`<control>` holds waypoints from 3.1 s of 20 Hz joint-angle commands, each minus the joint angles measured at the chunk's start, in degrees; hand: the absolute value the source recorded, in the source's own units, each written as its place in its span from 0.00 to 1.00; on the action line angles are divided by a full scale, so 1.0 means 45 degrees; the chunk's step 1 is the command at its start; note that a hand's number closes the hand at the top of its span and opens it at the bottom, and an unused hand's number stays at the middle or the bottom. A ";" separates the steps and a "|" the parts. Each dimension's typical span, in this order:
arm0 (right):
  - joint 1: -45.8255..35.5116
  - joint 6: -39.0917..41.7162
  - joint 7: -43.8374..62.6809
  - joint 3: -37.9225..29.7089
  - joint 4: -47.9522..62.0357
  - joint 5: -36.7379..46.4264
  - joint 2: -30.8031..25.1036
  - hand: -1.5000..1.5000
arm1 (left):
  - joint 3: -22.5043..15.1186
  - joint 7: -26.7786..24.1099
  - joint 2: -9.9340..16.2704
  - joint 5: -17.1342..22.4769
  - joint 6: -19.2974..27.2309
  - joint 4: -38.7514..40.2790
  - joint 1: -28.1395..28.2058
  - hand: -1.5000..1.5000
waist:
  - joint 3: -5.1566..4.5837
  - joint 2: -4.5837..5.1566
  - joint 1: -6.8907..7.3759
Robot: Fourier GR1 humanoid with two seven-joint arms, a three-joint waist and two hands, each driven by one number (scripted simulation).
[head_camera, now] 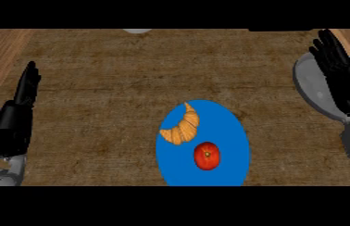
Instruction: Pick the tomato from the plate and place it in the pan
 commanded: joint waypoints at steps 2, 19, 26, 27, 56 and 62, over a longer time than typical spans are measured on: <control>0.1156 -0.1417 0.0453 0.0894 -0.1745 0.0387 0.1675 1.00 | -0.0035 0.0427 -0.1395 0.1068 -0.0143 0.0815 0.0383 0.50 | -0.0044 0.0080 -0.0024; 0.8256 -1.0289 0.0563 0.7290 -0.5105 1.1695 0.4597 0.00 | -0.0347 0.0725 -0.4623 0.3866 -0.0446 0.1934 0.2755 0.50 | -0.0142 -0.0062 -0.0549; 0.8440 -0.8587 0.5695 0.7197 -0.6196 1.7325 0.6673 0.00 | -0.0431 0.0942 -0.4643 0.3924 -0.0800 0.2072 0.2130 0.50 | -0.0132 0.0157 -0.0023; 0.8533 -0.8292 0.6524 0.7374 -0.6213 1.8004 0.6698 0.00 | -0.0193 0.1339 -0.4324 0.4106 -0.0926 0.1783 0.1880 0.50 | -0.0114 0.0146 0.0009; 0.2734 0.5590 1.5611 0.6601 -0.5073 1.4322 0.6740 0.00 | -0.0227 0.0954 -0.5045 0.3682 -0.1082 0.2311 0.1811 0.50 | -0.0028 0.0120 0.0174; 0.2578 0.3703 1.5222 0.7303 -0.4331 1.5171 0.6740 0.00 | 0.0395 0.0414 -0.4976 0.3721 -0.1675 0.3571 0.1582 0.50 | -0.0028 0.0135 0.0186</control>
